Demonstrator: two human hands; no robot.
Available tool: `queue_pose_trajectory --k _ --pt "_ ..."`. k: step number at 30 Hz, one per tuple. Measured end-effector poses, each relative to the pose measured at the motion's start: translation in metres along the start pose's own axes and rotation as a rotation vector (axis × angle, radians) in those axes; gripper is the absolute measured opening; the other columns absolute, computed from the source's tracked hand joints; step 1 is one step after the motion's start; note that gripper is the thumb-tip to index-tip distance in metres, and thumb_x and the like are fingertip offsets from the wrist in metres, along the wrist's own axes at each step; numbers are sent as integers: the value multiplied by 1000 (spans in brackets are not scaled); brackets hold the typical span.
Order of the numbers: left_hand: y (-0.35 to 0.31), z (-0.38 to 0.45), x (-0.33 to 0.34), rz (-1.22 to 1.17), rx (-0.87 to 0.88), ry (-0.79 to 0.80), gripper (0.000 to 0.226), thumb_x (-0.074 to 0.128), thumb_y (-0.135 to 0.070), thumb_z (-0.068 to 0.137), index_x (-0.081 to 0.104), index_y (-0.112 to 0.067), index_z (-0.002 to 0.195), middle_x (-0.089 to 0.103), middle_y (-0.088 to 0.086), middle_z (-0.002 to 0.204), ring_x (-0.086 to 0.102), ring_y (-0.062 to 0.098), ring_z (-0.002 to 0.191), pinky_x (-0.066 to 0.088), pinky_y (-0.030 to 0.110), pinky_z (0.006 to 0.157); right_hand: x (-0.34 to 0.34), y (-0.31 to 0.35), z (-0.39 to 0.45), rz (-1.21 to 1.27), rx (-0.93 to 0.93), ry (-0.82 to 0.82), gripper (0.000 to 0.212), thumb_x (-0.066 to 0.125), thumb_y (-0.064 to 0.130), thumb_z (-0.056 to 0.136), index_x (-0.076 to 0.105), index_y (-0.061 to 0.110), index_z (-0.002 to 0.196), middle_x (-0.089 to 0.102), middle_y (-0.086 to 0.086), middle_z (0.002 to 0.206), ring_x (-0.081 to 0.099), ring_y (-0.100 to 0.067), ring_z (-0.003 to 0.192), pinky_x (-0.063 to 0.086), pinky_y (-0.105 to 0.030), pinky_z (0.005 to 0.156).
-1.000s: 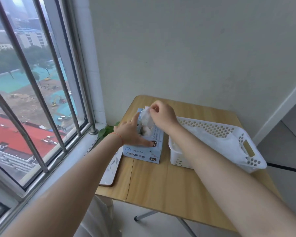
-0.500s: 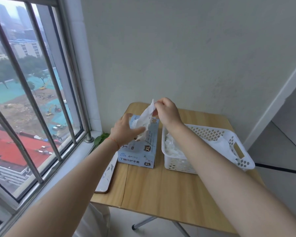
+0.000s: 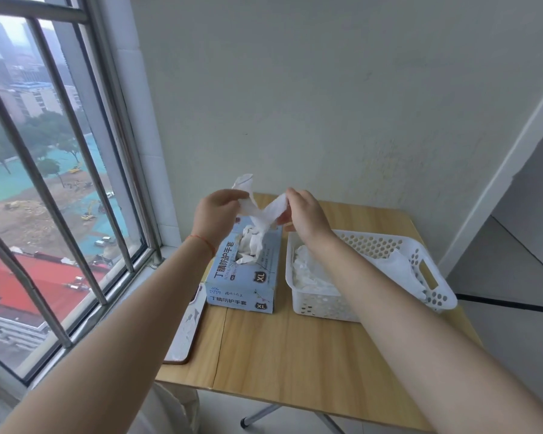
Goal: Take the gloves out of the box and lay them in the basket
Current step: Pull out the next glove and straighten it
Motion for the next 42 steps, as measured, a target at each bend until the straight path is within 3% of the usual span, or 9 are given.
queue_pose_trajectory --k 5,11,19,22,26,31,36,40,42 --pt "-16 -1 5 -299 -46 -11 8 72 -6 83 77 -10 88 74 16 100 69 23 90 58 34 87 -25 7 2 30 -40 -75 27 40 33 98 52 14 84 64 -8 82 62 -24 81 50 -41 81" --pt "-48 -12 27 -460 -26 88 20 71 1 77 69 -17 85 65 2 76 60 16 64 48 24 59 -39 14 3 120 -63 -95 28 42 33 97 56 12 85 63 -7 80 60 -20 75 49 -38 78" --pt "-31 -35 58 -94 -53 451 53 72 -11 66 59 -23 116 64 28 108 65 28 80 56 48 78 -20 20 -6 67 -33 149 56 54 61 84 64 6 94 67 -10 87 63 -19 79 51 -36 76" --pt "-25 -40 56 -26 -36 453 59 75 -15 65 57 -28 120 67 26 108 68 30 83 56 52 82 -8 9 -15 -122 -9 255 47 73 43 77 61 14 111 69 -1 100 69 -18 88 54 -33 70" --pt "-7 -41 47 -56 -124 408 67 83 -21 62 56 -32 122 69 15 110 71 30 93 59 44 80 -13 5 -17 -169 -1 225 23 65 20 81 67 10 101 70 -6 95 69 -22 87 55 -34 71" --pt "11 -58 45 -81 -308 535 31 71 -34 87 69 -11 108 71 10 102 70 23 88 57 36 79 -27 15 -16 27 -22 110 28 57 13 79 60 -1 102 58 -9 83 60 -22 77 48 -34 66" --pt "-7 -68 50 -287 -287 655 55 53 -49 96 61 -7 130 63 16 129 61 31 118 45 44 103 -18 31 -25 187 -13 187 34 62 18 65 60 6 96 51 -9 84 52 -23 79 40 -34 67" --pt "-34 -67 41 -492 -276 606 43 51 -43 98 64 -10 122 69 10 106 66 24 95 52 33 87 1 39 -43 296 63 476 60 73 46 73 60 9 118 59 -23 109 58 -36 97 50 -37 72" --pt "-42 -70 38 -475 -250 643 41 57 -39 95 62 -10 124 67 11 104 66 24 91 54 32 82 9 33 -56 269 134 638 76 52 72 80 60 14 127 60 -22 125 59 -38 110 54 -41 81"
Point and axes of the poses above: each hand's wrist, its own z-axis towards the middle knuckle, its own x-axis out of the palm, y = z × x, the point moved 10 cm from there along z, towards the middle knuckle
